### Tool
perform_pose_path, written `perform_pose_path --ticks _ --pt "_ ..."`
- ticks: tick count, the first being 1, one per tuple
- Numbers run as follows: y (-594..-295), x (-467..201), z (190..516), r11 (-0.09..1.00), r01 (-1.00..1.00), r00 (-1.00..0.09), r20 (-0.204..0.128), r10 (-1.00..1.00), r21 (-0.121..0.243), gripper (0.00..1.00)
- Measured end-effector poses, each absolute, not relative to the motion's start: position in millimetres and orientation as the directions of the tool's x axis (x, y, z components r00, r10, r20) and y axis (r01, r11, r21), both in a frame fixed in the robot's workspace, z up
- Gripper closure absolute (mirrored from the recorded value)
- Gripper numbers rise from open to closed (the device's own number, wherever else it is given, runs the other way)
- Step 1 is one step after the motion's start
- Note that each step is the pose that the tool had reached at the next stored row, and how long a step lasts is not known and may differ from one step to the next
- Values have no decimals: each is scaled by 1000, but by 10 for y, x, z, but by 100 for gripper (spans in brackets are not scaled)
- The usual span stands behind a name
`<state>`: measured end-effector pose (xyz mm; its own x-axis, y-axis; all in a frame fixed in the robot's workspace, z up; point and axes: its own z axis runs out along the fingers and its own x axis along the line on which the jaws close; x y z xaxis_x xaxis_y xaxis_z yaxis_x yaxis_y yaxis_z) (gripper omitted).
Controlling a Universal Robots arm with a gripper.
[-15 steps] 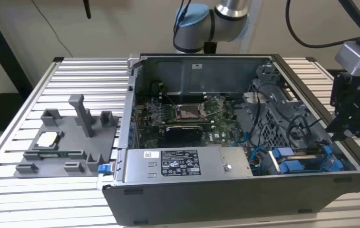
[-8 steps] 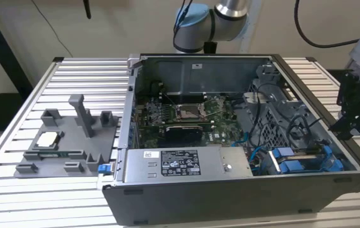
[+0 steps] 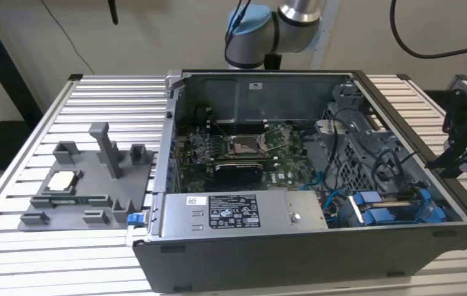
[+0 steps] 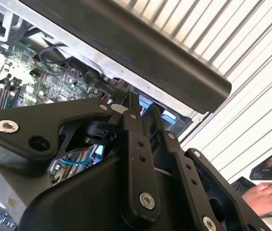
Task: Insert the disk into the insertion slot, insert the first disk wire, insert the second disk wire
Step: 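Insert the second disk wire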
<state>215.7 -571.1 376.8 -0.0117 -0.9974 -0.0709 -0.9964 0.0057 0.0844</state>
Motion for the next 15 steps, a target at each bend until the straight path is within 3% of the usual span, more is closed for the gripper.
perform_pose_path --ticks 15 --pt "-5662 2187 3754 26 -994 -37 -106 -994 105 73"
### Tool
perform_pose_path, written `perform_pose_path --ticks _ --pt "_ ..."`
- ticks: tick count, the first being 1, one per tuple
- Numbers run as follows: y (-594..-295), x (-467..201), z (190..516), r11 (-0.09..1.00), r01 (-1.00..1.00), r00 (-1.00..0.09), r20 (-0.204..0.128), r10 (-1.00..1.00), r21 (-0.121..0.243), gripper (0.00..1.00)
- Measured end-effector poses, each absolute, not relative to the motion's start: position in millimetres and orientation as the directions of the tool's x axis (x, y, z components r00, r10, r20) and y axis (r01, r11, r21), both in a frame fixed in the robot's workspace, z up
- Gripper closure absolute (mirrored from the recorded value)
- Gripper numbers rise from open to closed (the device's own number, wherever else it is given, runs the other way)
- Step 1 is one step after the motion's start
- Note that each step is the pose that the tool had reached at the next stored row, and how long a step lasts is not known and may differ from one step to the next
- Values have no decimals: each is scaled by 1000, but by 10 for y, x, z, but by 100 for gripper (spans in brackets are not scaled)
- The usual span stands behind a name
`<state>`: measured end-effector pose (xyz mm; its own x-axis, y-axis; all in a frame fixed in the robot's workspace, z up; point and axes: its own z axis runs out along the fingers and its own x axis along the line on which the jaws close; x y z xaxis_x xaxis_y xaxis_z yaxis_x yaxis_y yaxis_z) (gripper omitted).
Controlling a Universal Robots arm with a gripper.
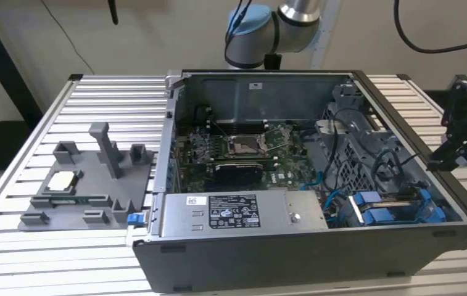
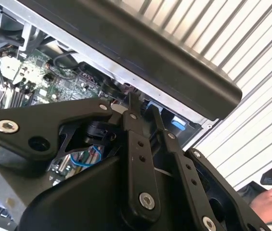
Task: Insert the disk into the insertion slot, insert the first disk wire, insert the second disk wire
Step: 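Insert the second disk wire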
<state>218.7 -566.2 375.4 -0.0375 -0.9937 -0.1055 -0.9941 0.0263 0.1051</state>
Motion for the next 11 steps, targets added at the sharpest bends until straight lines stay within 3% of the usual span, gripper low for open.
perform_pose_path --ticks 11 --pt "-5662 2188 3717 138 -982 -152 -107 -983 128 76"
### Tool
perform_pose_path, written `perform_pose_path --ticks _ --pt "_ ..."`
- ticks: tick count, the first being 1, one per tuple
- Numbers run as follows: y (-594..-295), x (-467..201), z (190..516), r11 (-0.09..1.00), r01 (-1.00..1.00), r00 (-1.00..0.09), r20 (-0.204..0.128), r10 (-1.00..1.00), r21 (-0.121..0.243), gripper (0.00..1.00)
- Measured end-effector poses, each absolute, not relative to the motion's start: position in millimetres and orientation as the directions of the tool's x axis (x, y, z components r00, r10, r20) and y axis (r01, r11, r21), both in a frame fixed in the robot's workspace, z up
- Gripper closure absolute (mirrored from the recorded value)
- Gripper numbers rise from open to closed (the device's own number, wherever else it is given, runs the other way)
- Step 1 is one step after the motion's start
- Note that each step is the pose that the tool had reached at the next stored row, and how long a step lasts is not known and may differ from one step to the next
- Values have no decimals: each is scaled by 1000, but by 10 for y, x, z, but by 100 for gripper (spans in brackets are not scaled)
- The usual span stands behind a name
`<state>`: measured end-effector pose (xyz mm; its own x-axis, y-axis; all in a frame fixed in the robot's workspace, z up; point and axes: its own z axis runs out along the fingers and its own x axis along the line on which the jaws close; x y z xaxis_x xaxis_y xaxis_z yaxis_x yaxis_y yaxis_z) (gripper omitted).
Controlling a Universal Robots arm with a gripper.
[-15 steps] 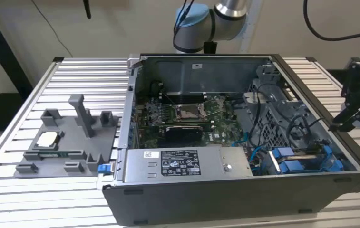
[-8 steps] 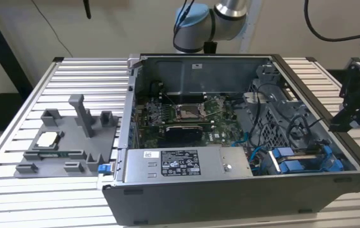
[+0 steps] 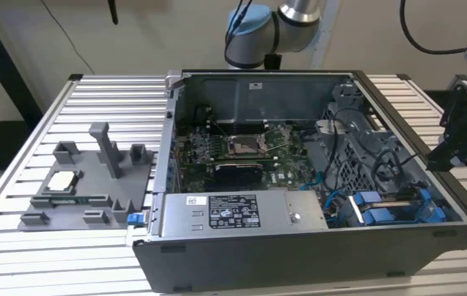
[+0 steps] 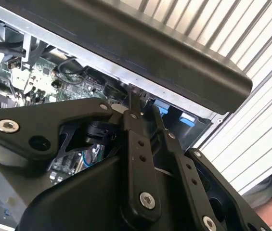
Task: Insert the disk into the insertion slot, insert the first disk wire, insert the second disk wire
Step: 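Insert the second disk wire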
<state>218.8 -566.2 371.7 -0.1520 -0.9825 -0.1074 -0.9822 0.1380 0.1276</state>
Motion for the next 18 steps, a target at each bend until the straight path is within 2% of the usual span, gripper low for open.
perform_pose_path --ticks 2,3,18 --pt "-5662 2187 3709 154 -980 -169 -119 -978 129 76" --pt "-5663 2188 3707 159 -979 -176 -126 -976 131 83" --pt "-5629 2022 3805 160 -978 -177 -128 -976 131 84"
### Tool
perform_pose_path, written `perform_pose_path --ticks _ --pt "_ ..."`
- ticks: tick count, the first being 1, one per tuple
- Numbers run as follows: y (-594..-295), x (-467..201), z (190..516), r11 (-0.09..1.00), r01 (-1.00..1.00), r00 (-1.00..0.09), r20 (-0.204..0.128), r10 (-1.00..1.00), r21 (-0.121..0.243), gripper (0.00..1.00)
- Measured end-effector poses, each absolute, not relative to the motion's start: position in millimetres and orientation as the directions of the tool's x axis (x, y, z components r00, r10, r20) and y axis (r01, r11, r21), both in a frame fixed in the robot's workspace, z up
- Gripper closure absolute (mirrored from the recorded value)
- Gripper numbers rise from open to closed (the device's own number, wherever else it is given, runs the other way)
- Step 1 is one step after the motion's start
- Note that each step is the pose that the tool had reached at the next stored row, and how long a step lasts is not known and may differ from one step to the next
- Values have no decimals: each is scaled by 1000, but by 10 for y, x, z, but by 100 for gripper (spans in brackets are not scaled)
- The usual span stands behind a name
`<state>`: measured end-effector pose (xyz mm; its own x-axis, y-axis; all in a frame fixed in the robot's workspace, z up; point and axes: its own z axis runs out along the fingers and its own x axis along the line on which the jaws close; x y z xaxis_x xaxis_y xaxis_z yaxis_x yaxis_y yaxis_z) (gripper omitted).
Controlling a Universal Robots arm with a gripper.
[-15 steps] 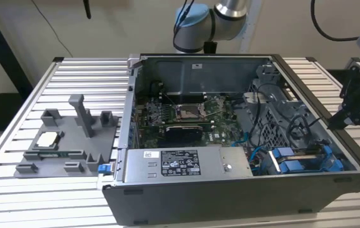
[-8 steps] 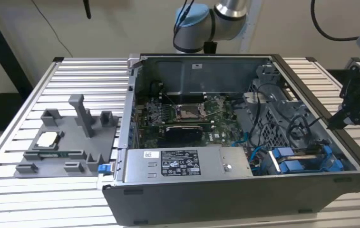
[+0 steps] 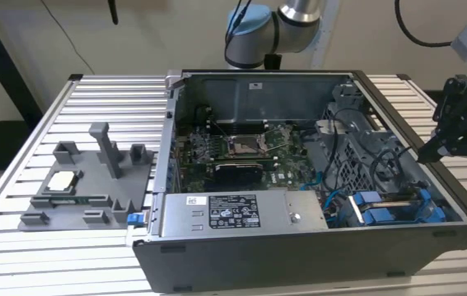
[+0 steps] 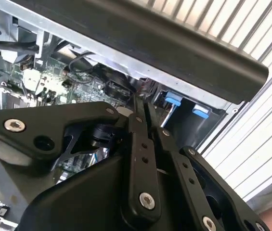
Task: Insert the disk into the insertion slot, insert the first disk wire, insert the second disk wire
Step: 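Insert the second disk wire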
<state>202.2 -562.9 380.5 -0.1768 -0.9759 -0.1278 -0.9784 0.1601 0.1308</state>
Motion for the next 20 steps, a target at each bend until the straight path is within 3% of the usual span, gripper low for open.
perform_pose_path --ticks 20 --pt "-5597 1456 3918 160 -980 -175 -125 -977 122 84"
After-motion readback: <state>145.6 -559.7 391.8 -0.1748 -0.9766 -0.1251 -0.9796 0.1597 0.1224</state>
